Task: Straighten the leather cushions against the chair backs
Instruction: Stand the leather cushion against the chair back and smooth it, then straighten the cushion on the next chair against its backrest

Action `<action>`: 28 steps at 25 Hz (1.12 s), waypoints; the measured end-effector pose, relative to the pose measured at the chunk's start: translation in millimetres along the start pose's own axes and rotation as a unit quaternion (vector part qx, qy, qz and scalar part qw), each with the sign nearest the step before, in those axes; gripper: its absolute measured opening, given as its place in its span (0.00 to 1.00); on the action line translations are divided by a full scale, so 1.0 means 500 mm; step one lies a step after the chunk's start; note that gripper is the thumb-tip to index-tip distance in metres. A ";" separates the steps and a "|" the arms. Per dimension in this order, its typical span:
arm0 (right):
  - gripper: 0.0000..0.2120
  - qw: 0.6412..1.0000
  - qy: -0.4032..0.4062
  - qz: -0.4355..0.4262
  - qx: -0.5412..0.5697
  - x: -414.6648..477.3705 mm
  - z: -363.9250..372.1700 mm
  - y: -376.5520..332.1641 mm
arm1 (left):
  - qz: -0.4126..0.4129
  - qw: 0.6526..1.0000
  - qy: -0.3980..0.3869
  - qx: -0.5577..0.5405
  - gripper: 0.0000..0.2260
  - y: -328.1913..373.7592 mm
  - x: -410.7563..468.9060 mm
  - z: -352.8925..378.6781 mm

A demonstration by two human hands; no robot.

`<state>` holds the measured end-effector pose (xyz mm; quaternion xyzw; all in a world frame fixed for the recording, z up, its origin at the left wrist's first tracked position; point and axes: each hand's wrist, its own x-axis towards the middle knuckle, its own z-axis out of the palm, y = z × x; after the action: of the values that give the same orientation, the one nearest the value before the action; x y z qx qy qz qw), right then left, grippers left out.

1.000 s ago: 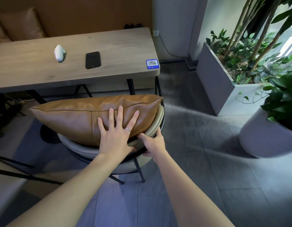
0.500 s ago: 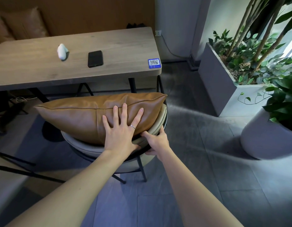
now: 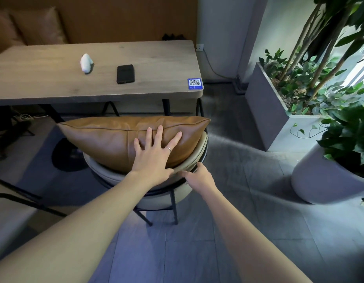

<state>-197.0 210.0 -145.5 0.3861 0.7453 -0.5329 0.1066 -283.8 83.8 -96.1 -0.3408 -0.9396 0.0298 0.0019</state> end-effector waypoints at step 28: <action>0.27 0.705 0.210 -0.587 -0.338 -0.954 0.625 -0.612 | -0.221 0.932 0.284 0.045 0.25 -0.871 -0.938 -0.638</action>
<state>-163.0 -325.2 216.3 -0.0900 0.9547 -0.1050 -0.2634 -194.9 -532.8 254.9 -0.1181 -0.9492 -0.0271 0.2904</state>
